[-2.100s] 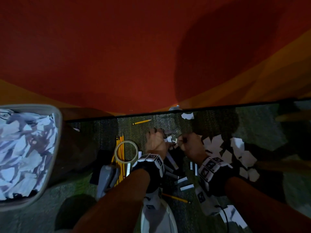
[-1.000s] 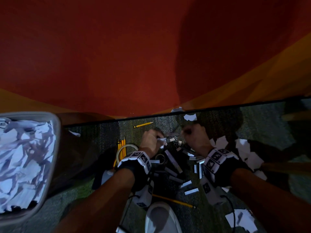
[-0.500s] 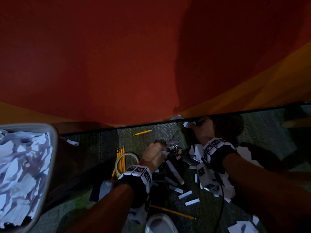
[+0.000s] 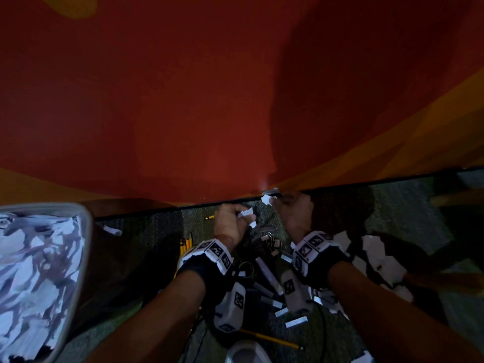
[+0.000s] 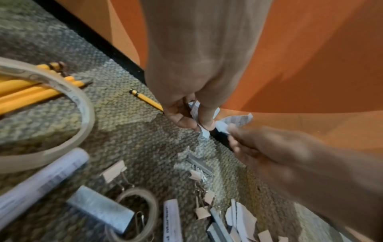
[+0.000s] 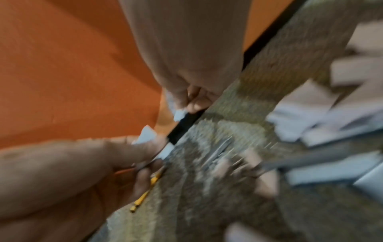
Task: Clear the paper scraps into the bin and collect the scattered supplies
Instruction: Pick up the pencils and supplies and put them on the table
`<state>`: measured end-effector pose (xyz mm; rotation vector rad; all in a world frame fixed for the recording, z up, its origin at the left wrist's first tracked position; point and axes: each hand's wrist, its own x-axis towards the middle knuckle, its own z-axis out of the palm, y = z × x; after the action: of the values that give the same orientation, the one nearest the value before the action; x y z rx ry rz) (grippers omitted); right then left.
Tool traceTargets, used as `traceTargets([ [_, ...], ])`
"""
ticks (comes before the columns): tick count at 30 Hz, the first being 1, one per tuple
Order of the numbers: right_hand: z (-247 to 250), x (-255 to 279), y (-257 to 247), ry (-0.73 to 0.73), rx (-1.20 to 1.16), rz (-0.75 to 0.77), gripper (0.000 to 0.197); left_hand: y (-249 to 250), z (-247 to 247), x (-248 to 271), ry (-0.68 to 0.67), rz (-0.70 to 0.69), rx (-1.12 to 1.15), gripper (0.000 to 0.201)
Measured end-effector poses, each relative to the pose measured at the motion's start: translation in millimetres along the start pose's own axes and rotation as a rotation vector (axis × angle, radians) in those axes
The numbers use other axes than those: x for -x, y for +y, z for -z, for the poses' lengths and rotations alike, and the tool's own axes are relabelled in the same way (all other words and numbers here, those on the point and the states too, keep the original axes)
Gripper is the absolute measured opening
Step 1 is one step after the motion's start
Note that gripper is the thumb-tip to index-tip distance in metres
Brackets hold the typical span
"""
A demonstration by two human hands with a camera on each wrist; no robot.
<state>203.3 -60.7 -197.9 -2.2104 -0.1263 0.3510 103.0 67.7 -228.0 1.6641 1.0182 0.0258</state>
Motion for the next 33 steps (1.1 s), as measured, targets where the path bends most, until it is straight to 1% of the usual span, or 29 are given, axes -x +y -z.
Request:
traceTargets([
  [2, -12, -1, -6, 0.040, -0.036, -0.029, 0.020, 6, 0, 4, -0.006, -0.013, -0.006, 0.016],
  [3, -17, -1, -9, 0.062, -0.044, -0.035, 0.023, 10, 2, 6, -0.001, -0.021, -0.010, 0.015],
  [6, -30, 0, -15, 0.092, -0.023, -0.047, 0.040, 11, 6, 9, 0.005, -0.035, -0.018, 0.014],
  [7, -31, 1, -17, 0.087, 0.001, -0.058, 0.041, 12, 8, 11, -0.001, -0.038, -0.025, 0.013],
  [9, -31, 2, -20, 0.060, 0.074, -0.053, 0.034, 14, 12, 13, -0.004, -0.045, -0.024, 0.012],
  [11, -29, 0, -19, 0.026, 0.114, -0.024, 0.029, 16, 15, 13, -0.010, -0.051, -0.025, 0.013],
  [14, -20, 1, -16, -0.010, 0.159, 0.048, 0.033, 20, 19, 15, -0.013, -0.045, -0.036, 0.015],
  [17, -10, 7, -19, 0.012, 0.128, 0.174, 0.032, 31, 25, 18, 0.001, -0.058, -0.025, 0.018],
  [20, 7, 19, -31, -0.052, 0.089, 0.253, 0.027, 46, 40, 25, 0.012, -0.114, -0.070, 0.011],
  [21, 13, 24, -36, -0.087, 0.075, 0.270, 0.027, 51, 47, 28, 0.025, -0.125, -0.103, 0.012],
  [23, 23, 35, -48, -0.155, 0.026, 0.287, 0.032, 62, 65, 37, 0.036, -0.150, -0.215, 0.015],
  [24, 24, 40, -54, -0.212, -0.024, 0.248, 0.033, 69, 77, 43, 0.020, -0.163, -0.283, 0.013],
  [25, 24, 45, -61, -0.280, -0.088, 0.179, 0.031, 76, 88, 49, -0.017, -0.179, -0.341, 0.010],
  [26, 25, 52, -72, -0.347, -0.116, 0.155, 0.027, 85, 102, 59, -0.058, -0.194, -0.394, 0.008],
  [27, 27, 59, -84, -0.394, -0.122, 0.179, 0.027, 95, 116, 70, -0.094, -0.212, -0.451, 0.010],
  [29, 29, 76, -113, -0.445, -0.045, 0.294, 0.031, 114, 156, 93, -0.132, -0.252, -0.542, 0.013],
  [30, 30, 85, -131, -0.429, 0.018, 0.401, 0.029, 121, 180, 105, -0.131, -0.267, -0.588, 0.014],
  [31, 31, 96, -153, -0.431, 0.043, 0.470, 0.026, 129, 207, 119, -0.124, -0.289, -0.643, 0.015],
  [33, 32, 120, -195, -0.506, 0.022, 0.598, 0.023, 145, 260, 147, -0.111, -0.322, -0.697, 0.013],
])
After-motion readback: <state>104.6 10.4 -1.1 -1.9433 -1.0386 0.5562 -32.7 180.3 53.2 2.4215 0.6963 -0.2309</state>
